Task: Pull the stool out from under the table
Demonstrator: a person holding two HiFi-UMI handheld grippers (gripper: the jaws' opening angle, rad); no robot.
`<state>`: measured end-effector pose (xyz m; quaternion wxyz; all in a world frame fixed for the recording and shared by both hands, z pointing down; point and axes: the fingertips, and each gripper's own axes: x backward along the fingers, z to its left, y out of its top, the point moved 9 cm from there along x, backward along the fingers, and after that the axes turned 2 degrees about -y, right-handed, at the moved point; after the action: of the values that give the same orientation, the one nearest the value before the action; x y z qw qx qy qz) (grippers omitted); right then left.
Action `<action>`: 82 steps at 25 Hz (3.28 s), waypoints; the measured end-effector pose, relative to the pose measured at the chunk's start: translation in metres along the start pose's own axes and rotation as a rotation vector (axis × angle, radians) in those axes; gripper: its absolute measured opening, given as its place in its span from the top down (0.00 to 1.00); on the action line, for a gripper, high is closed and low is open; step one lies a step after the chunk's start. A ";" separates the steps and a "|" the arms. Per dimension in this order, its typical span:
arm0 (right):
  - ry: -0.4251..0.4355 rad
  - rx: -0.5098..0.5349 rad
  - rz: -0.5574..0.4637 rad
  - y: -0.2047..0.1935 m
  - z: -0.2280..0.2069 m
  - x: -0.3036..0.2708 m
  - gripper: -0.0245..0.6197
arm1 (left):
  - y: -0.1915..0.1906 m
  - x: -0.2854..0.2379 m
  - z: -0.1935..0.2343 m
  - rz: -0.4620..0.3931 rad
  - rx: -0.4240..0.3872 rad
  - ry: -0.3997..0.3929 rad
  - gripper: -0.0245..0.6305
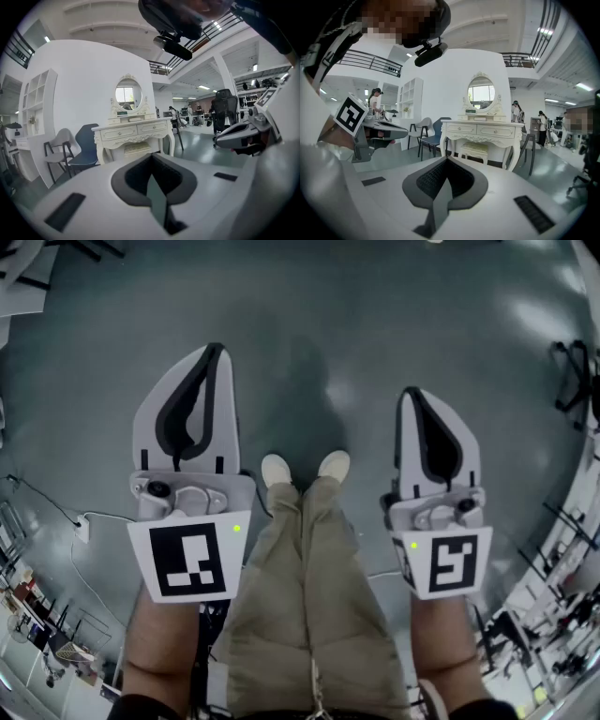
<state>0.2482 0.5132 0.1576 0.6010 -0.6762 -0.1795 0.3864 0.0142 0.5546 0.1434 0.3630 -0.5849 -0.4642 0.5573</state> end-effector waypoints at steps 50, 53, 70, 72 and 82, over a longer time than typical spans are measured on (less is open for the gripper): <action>-0.052 -0.119 0.141 0.040 -0.072 -0.178 0.56 | 0.033 -0.182 0.109 0.158 -0.037 -0.095 0.67; -0.062 -0.116 0.135 0.055 -0.074 -0.187 0.56 | 0.036 -0.190 0.118 0.155 -0.037 -0.107 0.67; -0.074 -0.153 0.142 0.057 -0.132 -0.256 0.56 | 0.035 -0.259 0.132 0.185 0.051 -0.067 0.67; -0.062 -0.149 0.151 0.061 -0.145 -0.262 0.56 | 0.043 -0.273 0.127 0.183 0.050 -0.062 0.67; -0.016 -0.116 0.172 0.082 -0.222 -0.307 0.56 | 0.079 -0.354 0.105 0.169 0.072 -0.038 0.67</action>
<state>0.1984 0.1294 0.1693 0.5241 -0.7195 -0.1477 0.4311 -0.0603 0.1854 0.1681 0.3265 -0.5980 -0.3997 0.6132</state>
